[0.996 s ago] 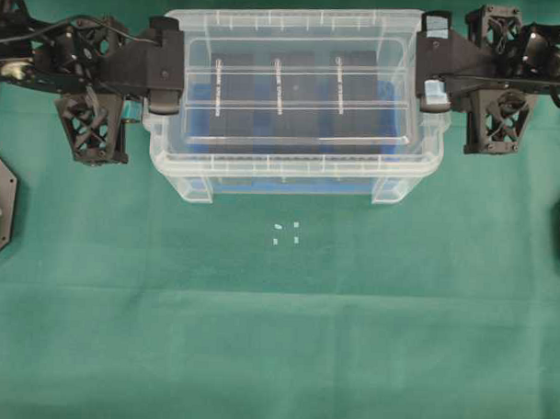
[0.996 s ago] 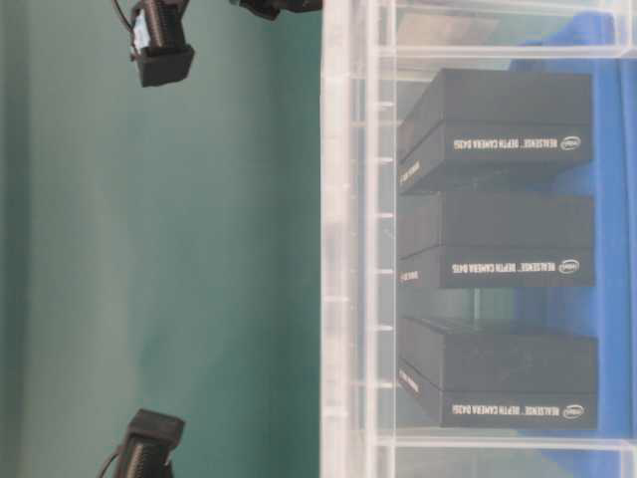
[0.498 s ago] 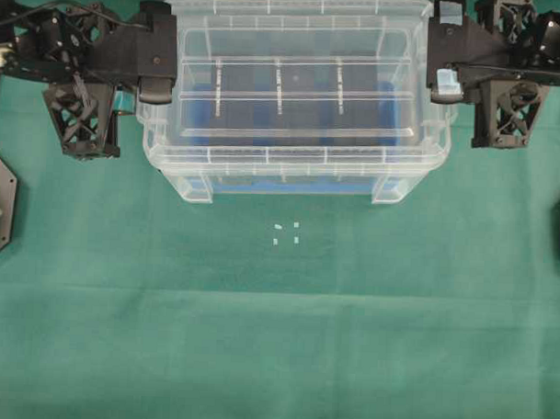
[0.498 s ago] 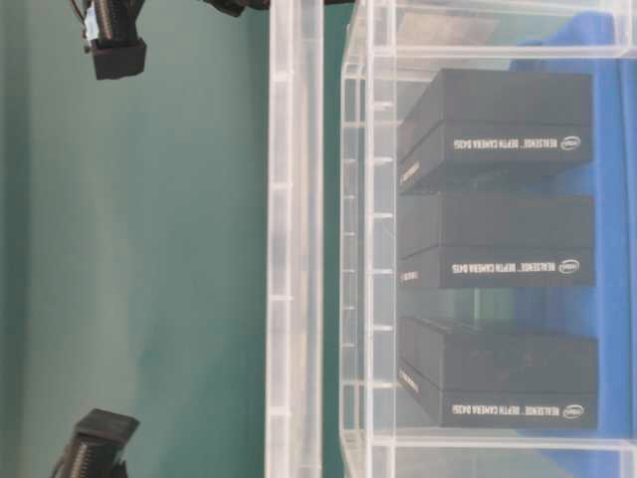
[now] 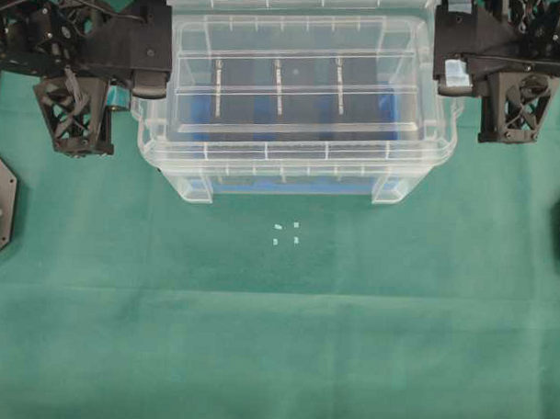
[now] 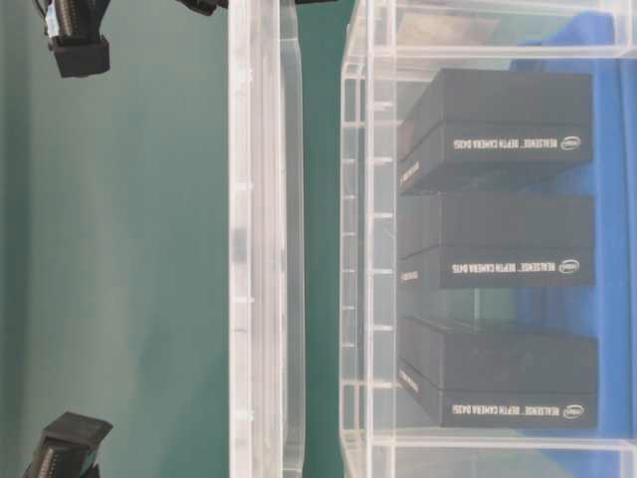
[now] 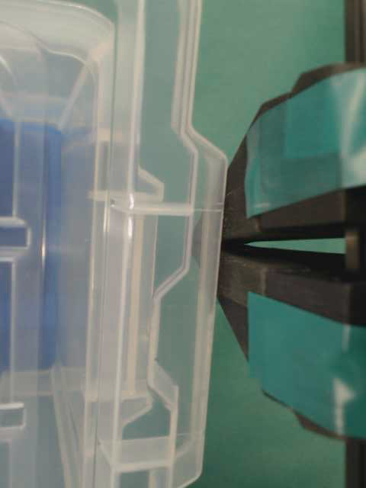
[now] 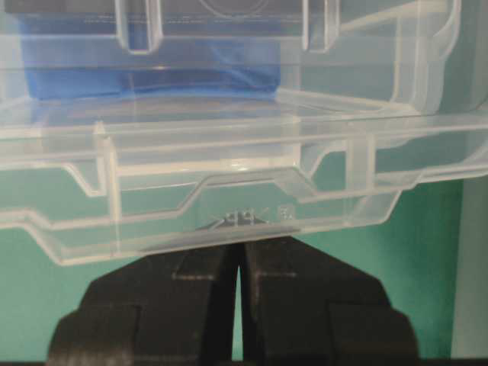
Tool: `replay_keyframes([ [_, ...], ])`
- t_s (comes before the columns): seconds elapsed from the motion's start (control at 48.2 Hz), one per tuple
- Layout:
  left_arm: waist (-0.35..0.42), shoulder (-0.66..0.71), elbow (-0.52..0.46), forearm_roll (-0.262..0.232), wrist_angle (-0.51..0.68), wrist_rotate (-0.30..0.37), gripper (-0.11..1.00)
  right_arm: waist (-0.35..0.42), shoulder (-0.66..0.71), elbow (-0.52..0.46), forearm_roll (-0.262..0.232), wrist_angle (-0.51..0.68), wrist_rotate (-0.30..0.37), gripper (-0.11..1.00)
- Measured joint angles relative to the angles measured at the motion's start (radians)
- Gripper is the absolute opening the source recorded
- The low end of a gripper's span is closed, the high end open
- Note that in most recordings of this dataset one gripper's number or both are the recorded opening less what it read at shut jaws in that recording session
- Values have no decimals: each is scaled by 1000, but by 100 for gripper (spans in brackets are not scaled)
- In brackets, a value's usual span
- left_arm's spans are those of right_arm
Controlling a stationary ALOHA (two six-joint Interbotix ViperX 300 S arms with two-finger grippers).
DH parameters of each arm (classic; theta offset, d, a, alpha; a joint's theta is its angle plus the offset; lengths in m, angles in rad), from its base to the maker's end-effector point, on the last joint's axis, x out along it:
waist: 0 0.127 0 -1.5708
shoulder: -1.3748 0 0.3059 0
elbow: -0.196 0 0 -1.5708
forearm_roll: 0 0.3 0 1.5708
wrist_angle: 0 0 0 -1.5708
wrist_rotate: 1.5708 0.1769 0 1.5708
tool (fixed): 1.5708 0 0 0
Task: Clamp the lid of the box with both arms, then lift and open it.
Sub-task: 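Lift the clamped clear lid upward off the box with both grippers, then carry the lid toward the front and lower it onto the table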
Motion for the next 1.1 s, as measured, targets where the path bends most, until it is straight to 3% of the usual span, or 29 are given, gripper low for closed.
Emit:
replay_keyframes([
  [0.187,-35,-14,0,0,9,-29,1,20,2,-2,0,15,3,0],
  [0.581,-160,-26,0,2,44,-141,1,167,-17,-11,-25,87,163,0],
  [1.099,-399,0,-26,3,60,-316,1,483,-23,-29,-204,187,494,0],
])
